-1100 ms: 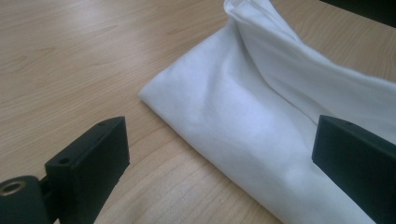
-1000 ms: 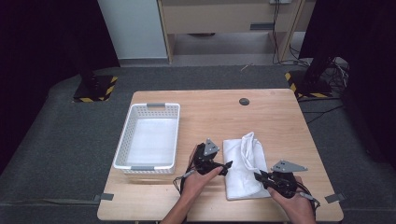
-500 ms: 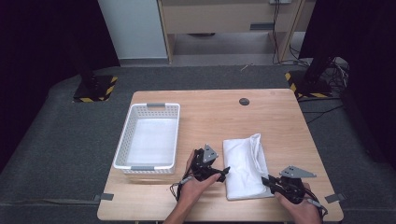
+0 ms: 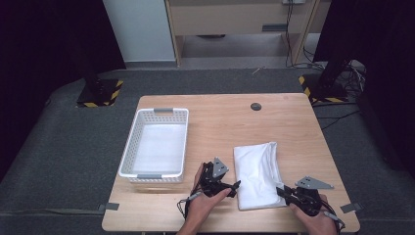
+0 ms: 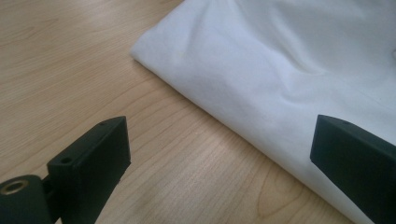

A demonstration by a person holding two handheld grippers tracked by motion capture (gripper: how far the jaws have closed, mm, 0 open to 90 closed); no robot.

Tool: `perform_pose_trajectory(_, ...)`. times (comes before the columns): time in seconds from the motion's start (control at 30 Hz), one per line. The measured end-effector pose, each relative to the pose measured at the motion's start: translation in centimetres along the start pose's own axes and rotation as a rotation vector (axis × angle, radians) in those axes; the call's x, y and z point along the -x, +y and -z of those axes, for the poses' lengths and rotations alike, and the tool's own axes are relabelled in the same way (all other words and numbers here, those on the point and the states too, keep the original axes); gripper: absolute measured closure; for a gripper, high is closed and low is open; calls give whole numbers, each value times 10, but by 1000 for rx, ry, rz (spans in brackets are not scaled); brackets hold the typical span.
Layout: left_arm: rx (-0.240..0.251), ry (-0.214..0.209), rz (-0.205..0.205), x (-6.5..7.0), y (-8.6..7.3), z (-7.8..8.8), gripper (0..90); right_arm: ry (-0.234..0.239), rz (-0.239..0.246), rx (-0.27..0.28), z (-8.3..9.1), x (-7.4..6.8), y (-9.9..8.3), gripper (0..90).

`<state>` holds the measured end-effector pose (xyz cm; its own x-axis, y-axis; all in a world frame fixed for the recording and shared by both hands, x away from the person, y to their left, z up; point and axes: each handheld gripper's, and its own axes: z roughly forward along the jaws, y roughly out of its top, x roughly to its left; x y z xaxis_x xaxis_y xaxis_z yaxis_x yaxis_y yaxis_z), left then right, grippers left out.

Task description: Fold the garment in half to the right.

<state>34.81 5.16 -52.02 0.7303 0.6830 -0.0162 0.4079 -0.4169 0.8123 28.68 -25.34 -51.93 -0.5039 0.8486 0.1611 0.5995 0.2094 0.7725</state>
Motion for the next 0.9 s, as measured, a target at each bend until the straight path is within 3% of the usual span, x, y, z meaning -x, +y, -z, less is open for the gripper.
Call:
perform_pose_trajectory(0.2, 0, 9, 14, -1, -2, 4, 50, -13, -14, 6, 1, 4, -2, 732)
perform_pose_trajectory(0.9, -17, -3, -15, 12, -1, 1, 51, -10, -67, -8, 13, 11, -10, 642)
